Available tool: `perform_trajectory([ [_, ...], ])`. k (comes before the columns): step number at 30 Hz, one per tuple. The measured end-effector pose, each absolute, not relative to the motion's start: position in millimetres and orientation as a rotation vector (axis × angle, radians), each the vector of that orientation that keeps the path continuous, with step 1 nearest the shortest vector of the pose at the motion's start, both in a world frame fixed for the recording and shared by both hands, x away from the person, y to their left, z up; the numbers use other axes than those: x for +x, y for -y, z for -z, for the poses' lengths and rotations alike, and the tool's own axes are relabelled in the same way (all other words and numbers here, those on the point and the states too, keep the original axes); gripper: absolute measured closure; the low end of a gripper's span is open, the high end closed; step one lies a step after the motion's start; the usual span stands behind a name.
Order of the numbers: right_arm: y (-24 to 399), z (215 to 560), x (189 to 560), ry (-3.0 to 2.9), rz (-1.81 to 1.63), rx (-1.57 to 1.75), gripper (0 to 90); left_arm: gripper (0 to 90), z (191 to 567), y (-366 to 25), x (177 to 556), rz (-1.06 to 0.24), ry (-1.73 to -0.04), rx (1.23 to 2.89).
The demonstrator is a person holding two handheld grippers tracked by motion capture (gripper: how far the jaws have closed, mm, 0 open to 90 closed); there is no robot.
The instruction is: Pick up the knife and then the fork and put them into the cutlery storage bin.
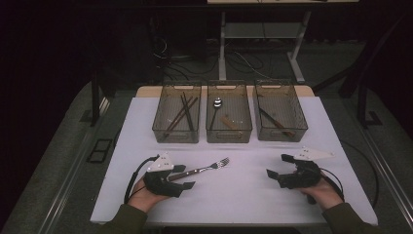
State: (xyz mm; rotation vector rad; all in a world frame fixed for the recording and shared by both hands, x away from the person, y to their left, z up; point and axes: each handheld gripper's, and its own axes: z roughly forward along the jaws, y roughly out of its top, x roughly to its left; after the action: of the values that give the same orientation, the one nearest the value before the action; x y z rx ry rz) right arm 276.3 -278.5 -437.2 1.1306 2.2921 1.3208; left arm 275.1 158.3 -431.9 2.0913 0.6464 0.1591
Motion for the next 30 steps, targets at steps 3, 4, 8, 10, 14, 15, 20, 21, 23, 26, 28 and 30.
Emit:
perform_trajectory([
  [3, 276.0, 441.0, 269.1, -2.313, -1.315, 1.098, 14.5, 42.4, 430.3, -158.7, 275.8, -0.155, -0.652, 2.099],
  [4, 276.0, 442.1, 267.4, -2.319, -1.316, 1.085, 14.6, 45.4, 429.5, -158.5, 276.3, -0.154, -0.652, 2.101],
  [8, 277.3, 444.7, 262.8, -2.335, -1.320, 1.059, 14.5, 59.4, 425.3, -156.5, 282.1, -0.172, -0.649, 2.115],
  [10, 278.3, 444.9, 262.8, -2.337, -1.321, 1.054, 14.5, 68.2, 423.6, -154.2, 288.9, -0.193, -0.661, 2.134],
  [14, 279.7, 445.0, 264.5, -2.330, -1.329, 1.064, 14.5, 81.0, 424.2, -147.8, 307.2, -0.183, -0.671, 2.162],
  [15, 280.1, 445.2, 264.7, -2.330, -1.324, 1.066, 14.5, 82.6, 425.5, -145.8, 311.3, -0.166, -0.661, 2.169],
  [20, 281.1, 445.7, 264.8, -2.329, -1.325, 1.072, 14.5, 74.3, 434.5, -136.2, 323.9, -0.111, -0.610, 2.214],
  [21, 281.2, 445.7, 264.6, -2.328, -1.325, 1.073, 14.5, 73.3, 436.6, -134.4, 325.0, -0.104, -0.611, 2.223],
  [23, 281.4, 445.8, 264.6, -2.327, -1.324, 1.074, 14.5, 72.2, 440.5, -132.2, 327.8, -0.084, -0.598, 2.241],
  [26, 281.4, 446.0, 264.8, -2.327, -1.323, 1.075, 14.5, 72.0, 445.5, -128.5, 329.8, -0.070, -0.587, 2.261],
  [28, 281.2, 446.0, 264.8, -2.330, -1.323, 1.073, 14.5, 72.0, 448.2, -126.2, 330.9, -0.065, -0.574, 2.282],
  [30, 280.9, 445.9, 264.7, -2.332, -1.322, 1.071, 14.5, 72.1, 448.7, -125.7, 330.8, -0.067, -0.572, 2.285],
])
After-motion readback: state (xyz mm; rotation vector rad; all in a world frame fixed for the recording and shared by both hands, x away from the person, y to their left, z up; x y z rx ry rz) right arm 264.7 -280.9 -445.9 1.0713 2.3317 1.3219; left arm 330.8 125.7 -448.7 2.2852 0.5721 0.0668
